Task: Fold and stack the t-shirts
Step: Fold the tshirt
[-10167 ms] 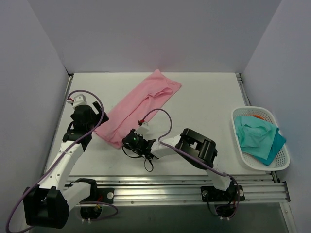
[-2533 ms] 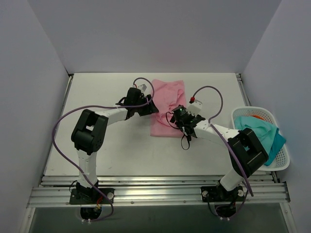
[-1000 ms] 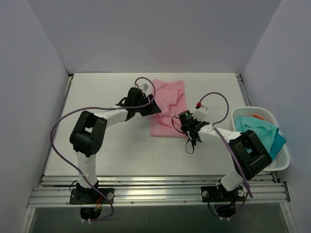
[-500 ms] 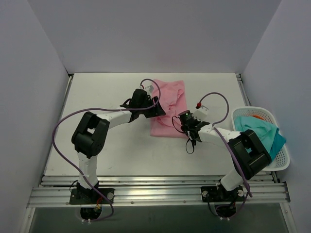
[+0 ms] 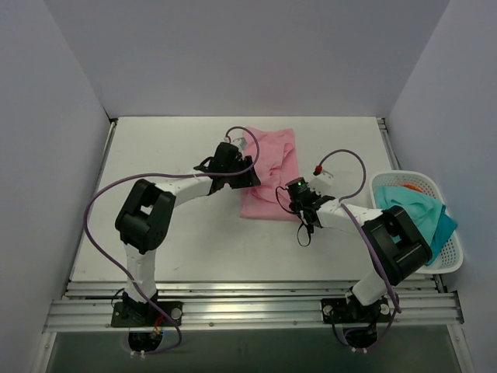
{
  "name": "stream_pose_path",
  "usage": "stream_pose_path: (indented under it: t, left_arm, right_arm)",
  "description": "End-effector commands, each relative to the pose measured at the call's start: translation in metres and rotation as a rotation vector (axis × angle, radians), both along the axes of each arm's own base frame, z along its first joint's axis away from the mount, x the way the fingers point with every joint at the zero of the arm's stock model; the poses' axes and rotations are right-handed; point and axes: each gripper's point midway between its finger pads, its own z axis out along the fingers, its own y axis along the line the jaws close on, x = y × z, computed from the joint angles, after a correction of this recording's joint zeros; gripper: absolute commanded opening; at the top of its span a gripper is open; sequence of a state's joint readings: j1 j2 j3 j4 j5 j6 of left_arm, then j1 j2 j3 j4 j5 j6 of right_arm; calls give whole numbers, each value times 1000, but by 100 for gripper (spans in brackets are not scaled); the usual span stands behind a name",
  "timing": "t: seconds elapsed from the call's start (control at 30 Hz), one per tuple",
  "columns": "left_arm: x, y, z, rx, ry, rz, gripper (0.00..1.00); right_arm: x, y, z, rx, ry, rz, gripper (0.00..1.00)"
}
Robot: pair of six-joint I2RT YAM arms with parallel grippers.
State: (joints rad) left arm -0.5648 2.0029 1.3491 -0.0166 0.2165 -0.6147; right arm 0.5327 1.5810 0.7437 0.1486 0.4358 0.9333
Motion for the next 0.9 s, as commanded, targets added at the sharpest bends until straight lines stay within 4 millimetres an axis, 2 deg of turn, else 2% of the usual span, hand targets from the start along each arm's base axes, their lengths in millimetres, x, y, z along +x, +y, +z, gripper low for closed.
stream_pose_path:
  t: [0.0, 0.13, 0.23, 0.67, 0.83, 0.87]
  left_arm:
    - [4, 12, 30, 75, -90, 27, 54]
    - [9, 34, 41, 158, -136, 91, 58]
    - [8, 35, 37, 168, -129, 87, 58]
    - [8, 20, 6, 119, -87, 59, 58]
    - [5, 10, 0, 80, -68, 28, 58]
    - [9, 6, 4, 59, -93, 27, 59]
  right_arm:
    - [-1, -6, -5, -27, 15, -3, 0]
    - [-2, -6, -7, -24, 17, -1, 0]
    - [-1, -4, -9, -17, 21, 4, 0]
    - [-1, -4, -16, -19, 30, 7, 0]
    - [-1, -5, -19, -23, 36, 7, 0]
    - [-2, -6, -20, -25, 37, 6, 0]
